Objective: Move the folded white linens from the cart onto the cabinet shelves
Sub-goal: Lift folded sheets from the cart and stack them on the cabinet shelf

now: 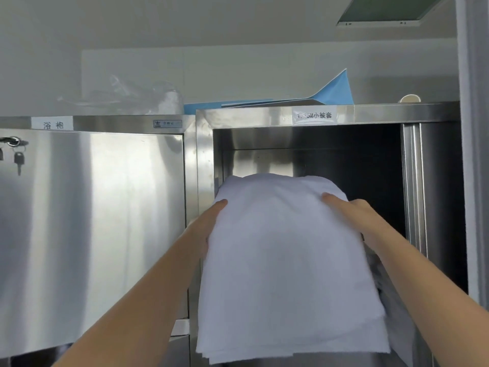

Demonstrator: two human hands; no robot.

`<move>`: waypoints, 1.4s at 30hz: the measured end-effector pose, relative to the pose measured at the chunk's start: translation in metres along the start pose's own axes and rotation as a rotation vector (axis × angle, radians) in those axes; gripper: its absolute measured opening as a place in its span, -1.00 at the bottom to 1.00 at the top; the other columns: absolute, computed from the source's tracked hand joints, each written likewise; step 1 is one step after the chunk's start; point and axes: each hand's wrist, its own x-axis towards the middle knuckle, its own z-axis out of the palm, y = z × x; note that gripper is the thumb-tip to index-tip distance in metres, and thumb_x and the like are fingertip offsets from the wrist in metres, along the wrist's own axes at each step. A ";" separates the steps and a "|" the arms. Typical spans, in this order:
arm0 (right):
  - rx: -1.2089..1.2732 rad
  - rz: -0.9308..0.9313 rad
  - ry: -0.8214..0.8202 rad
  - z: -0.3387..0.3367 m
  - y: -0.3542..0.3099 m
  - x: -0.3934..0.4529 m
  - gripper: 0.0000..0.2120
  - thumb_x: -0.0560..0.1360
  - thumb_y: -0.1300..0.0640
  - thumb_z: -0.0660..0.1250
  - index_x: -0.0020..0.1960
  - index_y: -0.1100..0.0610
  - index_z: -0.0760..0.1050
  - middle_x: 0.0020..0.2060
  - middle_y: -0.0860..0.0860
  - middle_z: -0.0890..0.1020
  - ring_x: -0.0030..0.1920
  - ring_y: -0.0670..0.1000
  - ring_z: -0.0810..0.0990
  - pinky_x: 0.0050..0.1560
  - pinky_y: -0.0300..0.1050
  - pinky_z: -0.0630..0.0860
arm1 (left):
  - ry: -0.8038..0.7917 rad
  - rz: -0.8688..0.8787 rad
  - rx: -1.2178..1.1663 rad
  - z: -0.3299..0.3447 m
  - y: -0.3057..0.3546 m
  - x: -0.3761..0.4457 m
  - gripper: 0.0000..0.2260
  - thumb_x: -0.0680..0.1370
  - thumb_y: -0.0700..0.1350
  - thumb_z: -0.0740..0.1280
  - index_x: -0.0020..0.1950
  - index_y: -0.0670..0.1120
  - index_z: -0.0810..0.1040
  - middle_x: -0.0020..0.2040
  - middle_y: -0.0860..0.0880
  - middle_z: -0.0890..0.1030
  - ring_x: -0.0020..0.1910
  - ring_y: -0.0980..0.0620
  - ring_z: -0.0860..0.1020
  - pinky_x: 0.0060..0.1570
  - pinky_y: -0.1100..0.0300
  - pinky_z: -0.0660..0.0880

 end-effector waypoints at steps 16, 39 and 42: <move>0.184 0.003 -0.010 0.006 0.009 -0.031 -0.71 0.49 -0.05 0.44 -0.18 0.07 0.39 -0.18 0.00 0.56 -0.24 -0.01 0.56 -0.34 -0.15 0.42 | 0.206 0.053 0.061 0.004 -0.007 -0.028 -0.61 0.42 0.12 0.55 0.04 -0.15 0.64 -0.06 -0.11 0.70 -0.15 -0.10 0.68 -0.15 0.12 0.58; 0.310 -0.435 0.553 0.029 -0.026 -0.093 -0.56 0.44 -0.09 0.45 -0.31 0.18 0.30 -0.39 0.06 0.28 -0.37 -0.01 0.25 -0.47 -0.22 0.20 | 0.339 0.450 -0.194 -0.003 0.024 -0.063 -0.47 0.45 0.03 0.52 -0.48 0.01 0.20 -0.48 0.09 0.21 -0.48 0.07 0.20 -0.40 0.24 0.22; 0.321 -0.484 0.621 0.033 -0.038 -0.109 -0.53 0.46 -0.07 0.46 -0.30 0.29 0.37 -0.40 0.06 0.35 -0.38 -0.03 0.31 -0.49 -0.28 0.25 | 0.299 0.489 -0.220 -0.009 0.037 -0.063 -0.49 0.43 0.05 0.51 -0.39 0.00 0.16 -0.40 0.04 0.18 -0.36 0.01 0.19 -0.32 0.16 0.20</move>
